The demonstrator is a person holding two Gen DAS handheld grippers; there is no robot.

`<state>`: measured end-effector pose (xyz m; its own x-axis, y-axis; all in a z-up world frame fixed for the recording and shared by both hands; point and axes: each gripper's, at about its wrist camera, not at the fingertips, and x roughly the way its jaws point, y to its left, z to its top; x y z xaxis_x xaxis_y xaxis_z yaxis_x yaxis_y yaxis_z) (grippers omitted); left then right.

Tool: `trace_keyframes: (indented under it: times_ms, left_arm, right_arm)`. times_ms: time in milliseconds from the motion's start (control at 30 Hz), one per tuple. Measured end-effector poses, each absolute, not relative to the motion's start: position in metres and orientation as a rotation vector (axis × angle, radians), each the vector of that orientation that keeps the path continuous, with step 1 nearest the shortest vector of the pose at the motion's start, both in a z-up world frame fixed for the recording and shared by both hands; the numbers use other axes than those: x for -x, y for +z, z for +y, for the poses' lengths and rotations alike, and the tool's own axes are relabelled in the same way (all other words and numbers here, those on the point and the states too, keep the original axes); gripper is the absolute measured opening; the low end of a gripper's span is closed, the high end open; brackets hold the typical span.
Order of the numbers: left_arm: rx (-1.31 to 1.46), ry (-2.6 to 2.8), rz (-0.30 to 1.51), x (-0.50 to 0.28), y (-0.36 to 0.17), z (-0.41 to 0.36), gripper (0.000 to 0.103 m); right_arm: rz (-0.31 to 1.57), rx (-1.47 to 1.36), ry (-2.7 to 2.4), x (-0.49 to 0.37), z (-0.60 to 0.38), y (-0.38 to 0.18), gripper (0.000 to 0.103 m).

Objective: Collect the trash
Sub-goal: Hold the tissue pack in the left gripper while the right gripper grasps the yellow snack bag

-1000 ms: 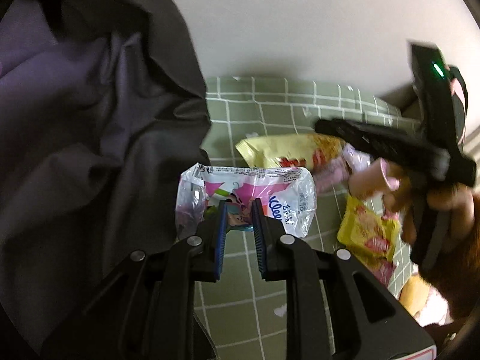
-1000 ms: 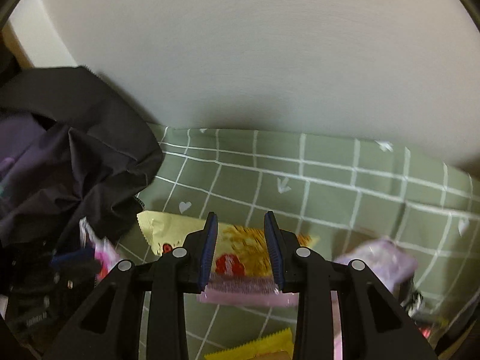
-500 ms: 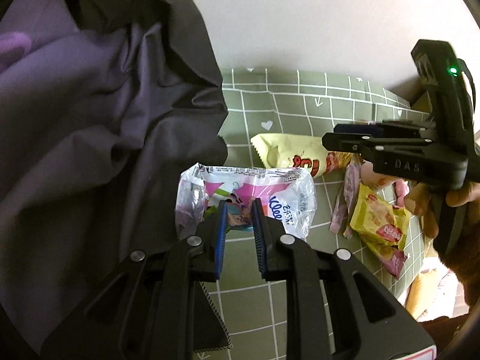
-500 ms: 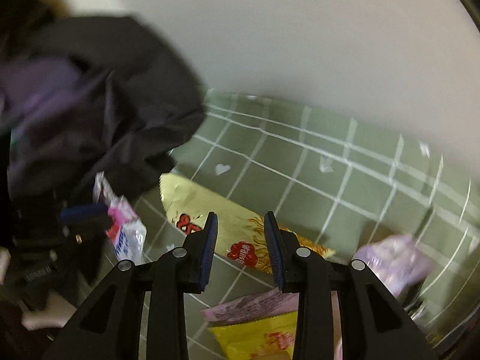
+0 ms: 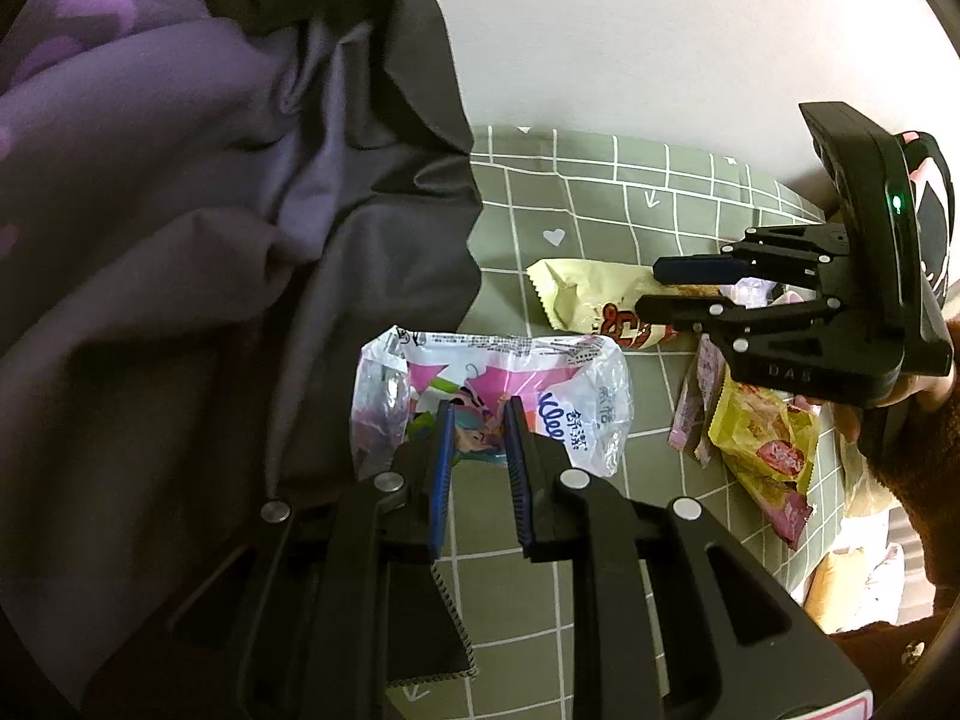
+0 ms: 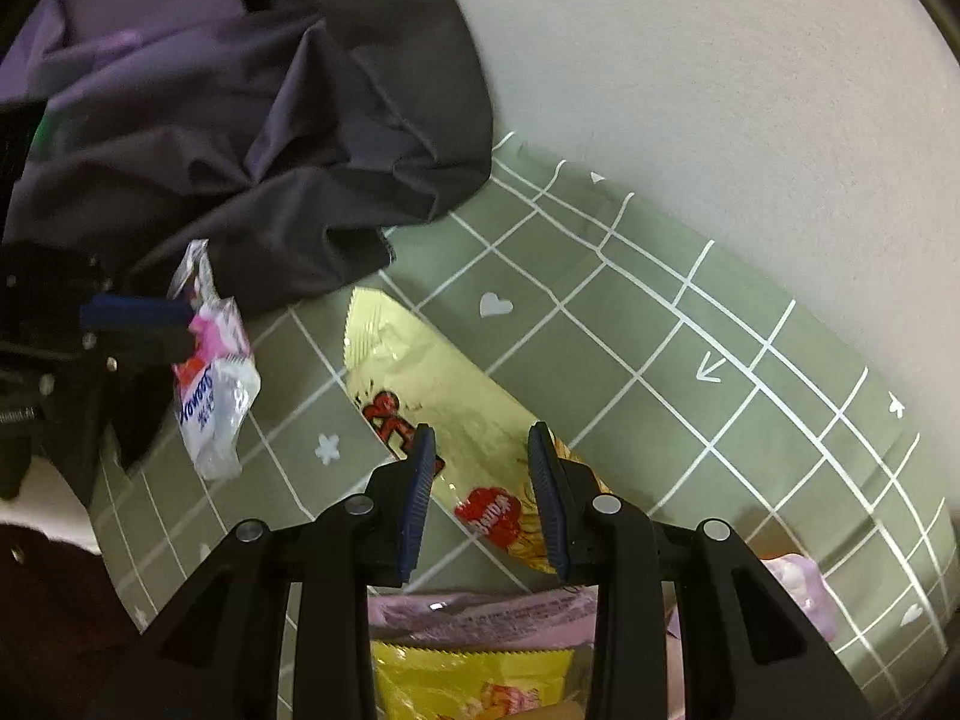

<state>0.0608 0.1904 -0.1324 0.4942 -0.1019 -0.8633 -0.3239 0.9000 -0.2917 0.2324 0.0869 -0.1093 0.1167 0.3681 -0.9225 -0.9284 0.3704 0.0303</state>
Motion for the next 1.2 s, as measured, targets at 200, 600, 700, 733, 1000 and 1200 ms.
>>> trace_keyframes:
  times_ms: [200, 600, 700, 733, 1000, 1200]
  left_arm:
    - [0.46, 0.127, 1.054, -0.068, -0.132, 0.193, 0.016]
    - [0.472, 0.085, 1.035, -0.085, -0.129, 0.197, 0.016]
    - [0.483, 0.07, 1.027, -0.087, -0.127, 0.197, 0.016]
    - [0.482, 0.067, 1.025, -0.088, -0.126, 0.198, 0.016]
    - [0.488, 0.048, 1.003, -0.093, -0.122, 0.198, 0.016]
    - [0.495, 0.052, 1.002, -0.092, -0.122, 0.197, 0.016]
  right_arm:
    - [1.074, 0.662, 1.063, -0.246, 0.084, -0.117, 0.031]
    - [1.152, 0.687, 1.054, -0.266, 0.088, -0.117, 0.031]
    - [1.174, 0.693, 1.042, -0.267, 0.088, -0.116, 0.031]
    - [1.18, 0.704, 1.039, -0.267, 0.089, -0.116, 0.031]
    - [1.15, 0.587, 0.965, -0.281, 0.106, -0.114, 0.009]
    - [1.108, 0.511, 0.93, -0.289, 0.094, -0.096, 0.004]
